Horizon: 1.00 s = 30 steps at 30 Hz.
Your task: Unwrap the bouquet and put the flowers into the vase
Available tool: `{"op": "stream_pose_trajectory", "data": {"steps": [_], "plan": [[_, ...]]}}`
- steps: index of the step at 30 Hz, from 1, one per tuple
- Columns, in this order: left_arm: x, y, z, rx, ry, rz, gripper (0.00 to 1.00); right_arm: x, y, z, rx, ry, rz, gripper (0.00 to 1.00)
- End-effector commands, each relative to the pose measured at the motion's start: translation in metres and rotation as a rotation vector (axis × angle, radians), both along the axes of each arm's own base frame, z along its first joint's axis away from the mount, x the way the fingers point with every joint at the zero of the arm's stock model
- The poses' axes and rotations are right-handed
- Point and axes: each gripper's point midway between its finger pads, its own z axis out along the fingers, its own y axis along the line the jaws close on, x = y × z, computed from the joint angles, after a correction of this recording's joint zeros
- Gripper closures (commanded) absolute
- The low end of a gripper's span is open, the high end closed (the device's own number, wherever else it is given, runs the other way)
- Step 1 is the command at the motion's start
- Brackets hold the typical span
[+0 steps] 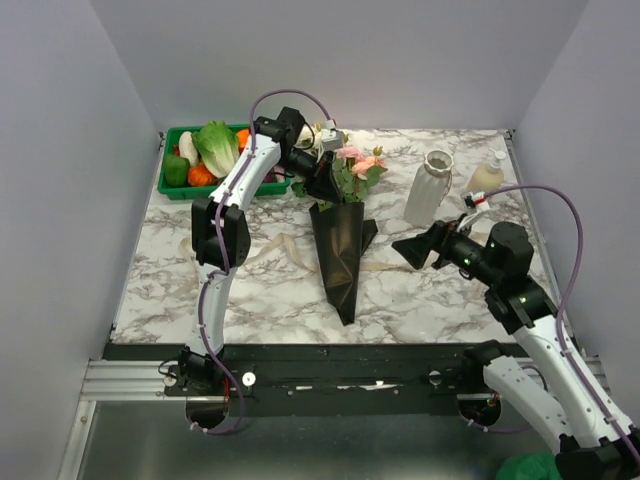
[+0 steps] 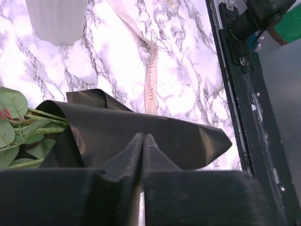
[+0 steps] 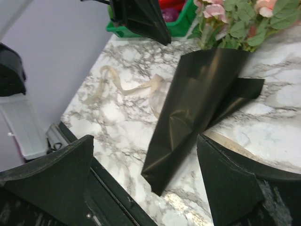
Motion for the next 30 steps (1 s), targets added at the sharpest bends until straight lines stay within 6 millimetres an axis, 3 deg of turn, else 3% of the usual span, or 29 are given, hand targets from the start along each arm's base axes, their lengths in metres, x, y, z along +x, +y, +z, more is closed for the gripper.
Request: {"op": "stream_pose_trajectory", "data": {"steps": [1,3,4,5,6,7,8,9,11,13,14,15,19,24,28,30], "plan": [[-0.022,0.024,0.004,0.095,0.213,0.060,0.59,0.005,0.001,-0.023,-0.278,0.057,-0.055,0.00],[-0.019,0.036,0.001,0.133,0.253,0.105,0.54,-0.005,0.014,-0.045,-0.503,0.065,-0.067,0.00],[-0.019,0.042,0.001,0.149,0.257,0.119,0.43,-0.005,0.021,-0.064,-0.614,0.096,-0.066,0.00],[-0.020,0.051,-0.006,0.193,0.268,0.143,0.34,-0.004,0.029,-0.059,-0.664,0.087,-0.081,0.00],[-0.023,0.056,0.003,0.206,0.251,0.157,0.26,-0.013,0.029,-0.068,-0.785,0.074,-0.100,0.00],[-0.026,0.061,0.005,0.224,0.246,0.168,0.12,-0.012,0.033,-0.084,-0.890,0.093,-0.101,0.00],[-0.030,0.070,0.002,0.241,0.265,0.186,0.04,-0.014,0.037,-0.083,-0.938,0.076,-0.110,0.00],[-0.033,0.077,0.014,0.244,0.237,0.208,0.01,-0.023,0.035,-0.086,-1.049,0.029,-0.114,0.00],[-0.036,0.090,0.010,0.277,0.272,0.261,0.01,-0.032,0.041,-0.108,-1.218,0.009,-0.091,0.00],[-0.031,0.108,0.015,0.299,0.264,0.338,0.01,-0.043,0.049,-0.112,-1.358,-0.079,-0.081,0.00],[-0.033,0.115,0.013,0.303,0.280,0.352,0.01,-0.046,0.056,-0.127,-1.445,-0.099,-0.070,0.00],[-0.030,0.128,0.018,0.295,0.269,0.387,0.01,-0.052,0.066,-0.123,-1.478,-0.159,-0.067,0.00],[-0.034,0.153,0.023,0.299,0.273,0.450,0.01,-0.065,0.103,-0.136,-1.534,-0.278,-0.008,0.00],[-0.052,0.168,0.026,0.312,0.265,0.443,0.01,-0.064,0.136,-0.145,-1.504,-0.372,0.011,0.00],[-0.058,0.172,0.032,0.310,0.246,0.446,0.01,-0.059,0.147,-0.165,-1.557,-0.420,0.020,0.00],[-0.056,0.184,0.036,0.301,0.233,0.481,0.01,-0.056,0.151,-0.170,-1.584,-0.441,0.006,0.00]]}}
